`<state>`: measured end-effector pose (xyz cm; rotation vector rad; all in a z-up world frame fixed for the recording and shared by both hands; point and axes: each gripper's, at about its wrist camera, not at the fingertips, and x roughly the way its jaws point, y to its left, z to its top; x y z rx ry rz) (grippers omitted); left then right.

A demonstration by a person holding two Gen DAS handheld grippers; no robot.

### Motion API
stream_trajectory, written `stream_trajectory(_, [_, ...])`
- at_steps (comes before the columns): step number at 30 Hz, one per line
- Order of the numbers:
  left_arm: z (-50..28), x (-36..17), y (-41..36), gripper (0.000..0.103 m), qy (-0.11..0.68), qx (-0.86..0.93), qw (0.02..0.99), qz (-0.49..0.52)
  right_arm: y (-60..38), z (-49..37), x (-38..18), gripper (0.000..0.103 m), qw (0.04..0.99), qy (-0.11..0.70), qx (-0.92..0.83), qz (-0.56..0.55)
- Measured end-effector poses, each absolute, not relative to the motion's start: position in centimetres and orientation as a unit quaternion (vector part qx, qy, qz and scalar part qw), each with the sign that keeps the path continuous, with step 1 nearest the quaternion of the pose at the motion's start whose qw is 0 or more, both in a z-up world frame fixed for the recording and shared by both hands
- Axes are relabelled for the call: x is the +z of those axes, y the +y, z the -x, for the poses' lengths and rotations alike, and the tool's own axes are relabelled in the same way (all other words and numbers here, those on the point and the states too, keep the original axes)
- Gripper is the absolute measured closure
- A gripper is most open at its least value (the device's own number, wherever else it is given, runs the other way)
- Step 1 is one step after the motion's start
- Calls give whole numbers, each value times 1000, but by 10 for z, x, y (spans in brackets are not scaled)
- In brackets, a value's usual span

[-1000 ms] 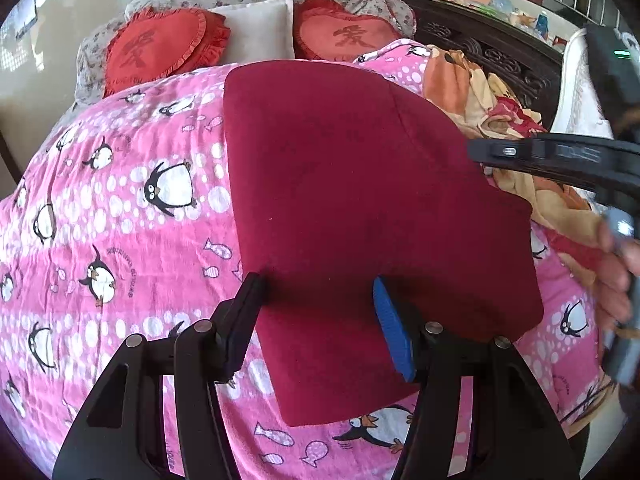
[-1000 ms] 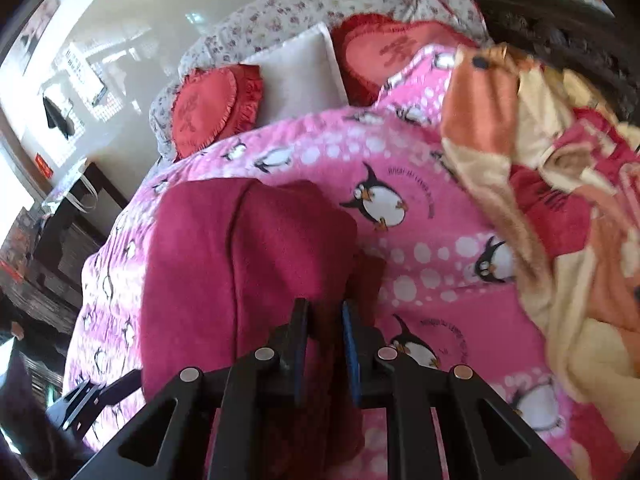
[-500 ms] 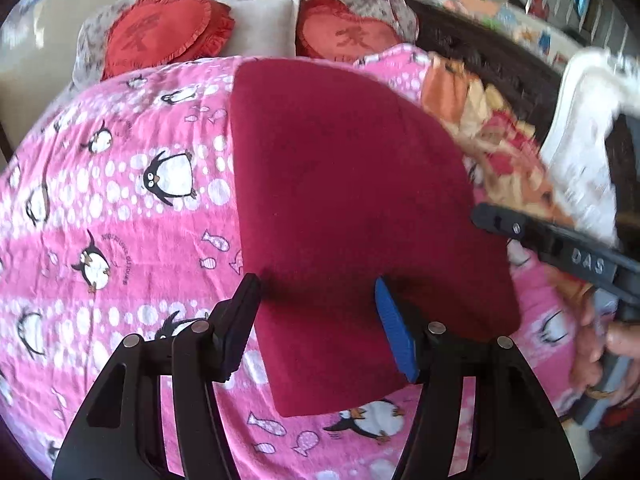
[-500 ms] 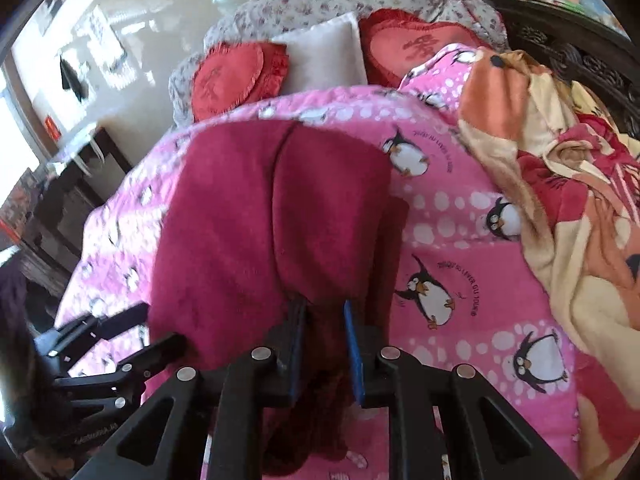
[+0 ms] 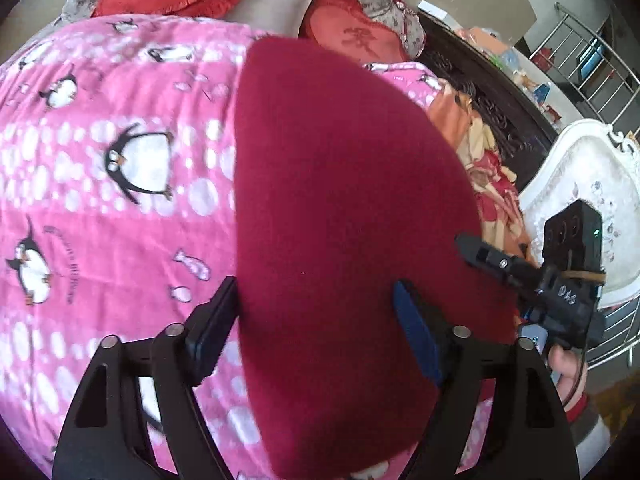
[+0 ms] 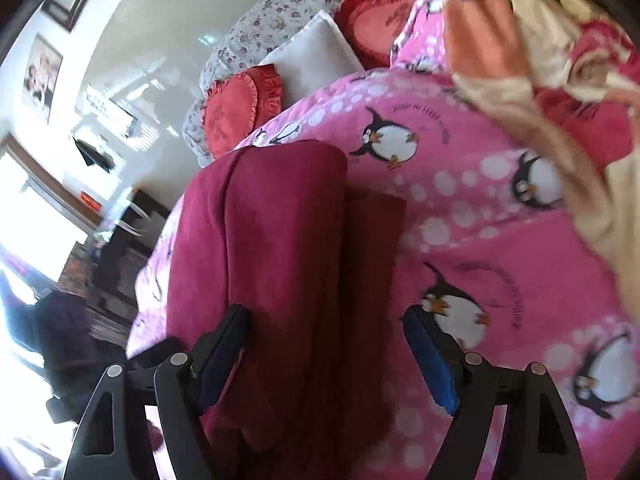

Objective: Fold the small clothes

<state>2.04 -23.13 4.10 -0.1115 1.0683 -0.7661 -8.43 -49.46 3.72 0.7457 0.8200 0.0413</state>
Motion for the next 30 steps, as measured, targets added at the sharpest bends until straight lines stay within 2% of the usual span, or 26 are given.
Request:
stream_trajectory(3, [-22,37,-236,20,498,-356,789,62,-492,78,27,24,834,397,37,-381])
stream_trajectory(5, [-21,39,-237,23,500,-354,788,62,-488,78,30,42,831,397,50,-387])
stream_trajectory(7, [-18,46,-234,40,495,-355,791,54,-480,80,46,57,842,399,45,-360])
stream_trajectory(9, [-13,58,-226,47,490,-362,792,49,-473,85,61,62,848,393,53,-352])
stream_trajectory(10, [-10,65,-220,48,490,-365,790,50,-469,89,70,63,849,388,63,-354])
stream_trajectory(16, [31,93,-164,48,506,-355,785,34,-423,119,103,64,845,392,98,-350])
stream_trajectory(20, [59,77,-139,48,533,-331,778,7,-392,145,85,63,826,418,107,-363])
stream_trajectory(23, [71,49,-135,47,549,-296,782,-30,-370,155,59,58,825,480,39,-296])
stream_trajectory(25, [80,50,-131,41,525,-281,802,-40,-364,165,66,53,838,482,15,-256])
stream_trajectory(30, [97,76,-137,40,468,-256,839,-109,-343,181,121,53,872,445,34,-202])
